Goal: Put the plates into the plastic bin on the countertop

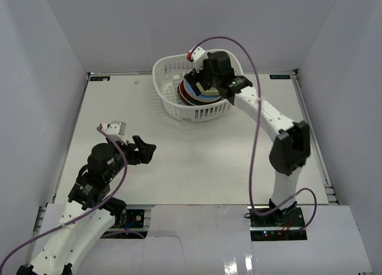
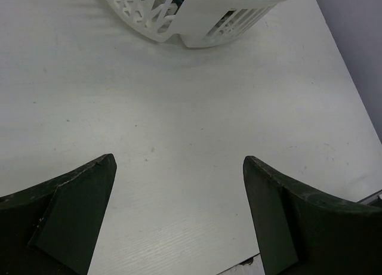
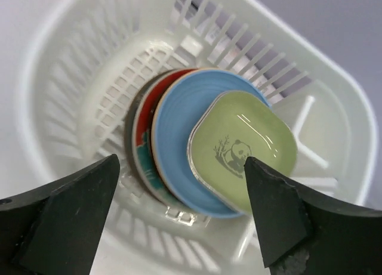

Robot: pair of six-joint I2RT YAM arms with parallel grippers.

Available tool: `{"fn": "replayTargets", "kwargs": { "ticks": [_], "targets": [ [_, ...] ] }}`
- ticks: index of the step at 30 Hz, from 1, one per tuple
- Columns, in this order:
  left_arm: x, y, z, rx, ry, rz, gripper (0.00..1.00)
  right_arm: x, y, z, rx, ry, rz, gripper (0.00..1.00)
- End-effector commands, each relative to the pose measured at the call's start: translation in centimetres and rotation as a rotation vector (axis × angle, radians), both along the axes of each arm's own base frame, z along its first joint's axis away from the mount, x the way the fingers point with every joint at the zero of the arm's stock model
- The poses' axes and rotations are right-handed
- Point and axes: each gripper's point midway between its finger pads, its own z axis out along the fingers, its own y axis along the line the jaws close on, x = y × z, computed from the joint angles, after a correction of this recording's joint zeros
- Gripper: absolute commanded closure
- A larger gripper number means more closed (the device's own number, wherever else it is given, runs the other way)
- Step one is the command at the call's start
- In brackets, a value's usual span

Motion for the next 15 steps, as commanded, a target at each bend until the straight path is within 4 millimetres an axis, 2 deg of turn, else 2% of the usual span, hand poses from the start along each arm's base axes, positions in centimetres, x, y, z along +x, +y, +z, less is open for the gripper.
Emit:
{"fn": "replayTargets", "kwargs": {
  "ticks": [1,2,3,4,5,6,8,9,11,12,13,14,15],
  "targets": [
    [0.1,0.1,1.3,-0.01,-0.041,-0.011,0.02,-6.9,-1.5,14.3,0.226,-0.224,-0.049,0.1],
    [0.0,0.1,1.5,-0.013,-0.052,-0.018,0.02,-8.6,-1.8,10.9,0.202,-0.164,-0.06,0.1],
    [-0.1,0.0,1.8,-0.019,-0.061,-0.027,0.02,-12.4,-2.5,14.3,0.287,-0.215,-0.04,0.1],
    [-0.1,0.2,1.9,-0.02,-0.071,-0.023,0.02,-14.5,-2.9,13.8,0.337,-0.185,-0.049,0.1],
    [-0.2,0.2,2.2,-0.025,-0.087,-0.025,0.02,-16.3,-3.4,12.9,0.362,-0.167,-0.055,0.1],
    [-0.3,0.2,2.5,-0.029,-0.096,-0.029,0.02,-20.2,-4.4,11.2,0.437,-0.112,-0.031,0.1],
    [-0.7,0.1,3.2,-0.04,-0.118,-0.045,0.02,-23.8,-5.5,9.4,0.538,-0.03,-0.008,0.1],
    [-1.0,-0.2,3.4,-0.049,-0.122,-0.06,0.02,-26.5,-7.3,7.8,0.588,0.005,0.01,0.1],
    [-1.3,-0.3,4.0,-0.071,-0.124,-0.068,0.02,-29.1,-9.0,6.2,0.71,0.13,-0.027,0.1],
    [-1.5,-0.3,4.8,-0.083,-0.129,-0.066,0.02,-30.8,-10.9,7.0,0.778,0.115,-0.018,0.1],
    [-1.6,-0.3,5.1,-0.095,-0.129,-0.066,0.02,-31.5,-11.8,4.3,0.735,0.16,-0.045,0.1],
    [-1.8,-0.4,5.5,-0.106,-0.132,-0.071,0.02,-32.0,-12.7,3.7,0.748,0.181,-0.077,0.1],
    [-1.9,-0.4,5.9,-0.125,-0.135,-0.068,0.02,-32.7,-14.2,4.0,0.785,0.159,-0.09,0.1]
  ]
}}
